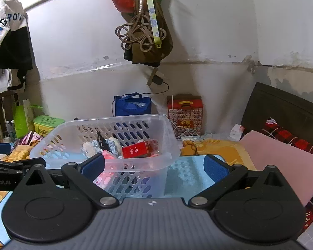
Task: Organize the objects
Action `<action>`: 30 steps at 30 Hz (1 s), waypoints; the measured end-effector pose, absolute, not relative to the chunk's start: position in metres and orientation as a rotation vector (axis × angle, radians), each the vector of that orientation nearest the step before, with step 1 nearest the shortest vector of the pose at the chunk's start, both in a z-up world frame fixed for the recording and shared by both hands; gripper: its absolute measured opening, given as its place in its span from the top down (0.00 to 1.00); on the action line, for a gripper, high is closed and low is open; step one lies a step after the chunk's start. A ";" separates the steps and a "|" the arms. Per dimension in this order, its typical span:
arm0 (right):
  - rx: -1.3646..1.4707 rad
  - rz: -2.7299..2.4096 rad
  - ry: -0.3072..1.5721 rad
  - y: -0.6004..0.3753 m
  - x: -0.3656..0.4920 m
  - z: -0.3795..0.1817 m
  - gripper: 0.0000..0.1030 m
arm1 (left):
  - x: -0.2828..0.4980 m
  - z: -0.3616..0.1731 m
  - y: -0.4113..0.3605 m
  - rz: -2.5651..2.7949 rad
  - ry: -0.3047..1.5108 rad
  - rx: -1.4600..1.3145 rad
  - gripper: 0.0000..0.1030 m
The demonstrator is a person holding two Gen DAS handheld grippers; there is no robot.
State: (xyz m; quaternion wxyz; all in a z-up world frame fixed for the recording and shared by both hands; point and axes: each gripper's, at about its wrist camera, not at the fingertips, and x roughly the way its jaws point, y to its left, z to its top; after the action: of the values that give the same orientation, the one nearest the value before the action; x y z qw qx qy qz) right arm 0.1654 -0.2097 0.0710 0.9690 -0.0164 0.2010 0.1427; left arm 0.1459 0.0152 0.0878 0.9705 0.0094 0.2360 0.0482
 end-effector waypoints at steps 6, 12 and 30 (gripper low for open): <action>-0.062 0.292 0.361 -0.206 0.161 0.069 0.00 | 0.146 0.087 0.016 0.096 0.477 0.017 0.00; -0.066 0.298 0.371 -0.203 0.162 0.066 0.00 | 0.145 0.086 0.016 0.093 0.478 0.016 0.00; -0.065 0.295 0.387 -0.201 0.163 0.063 0.00 | 0.146 0.084 0.018 0.119 0.471 0.034 0.00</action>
State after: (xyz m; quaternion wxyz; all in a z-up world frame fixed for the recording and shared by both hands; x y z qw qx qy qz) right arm 0.1630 -0.2013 0.0625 0.9701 -0.0321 0.1914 0.1460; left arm 0.1463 0.0177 0.0835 0.9705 0.0167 0.2332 0.0590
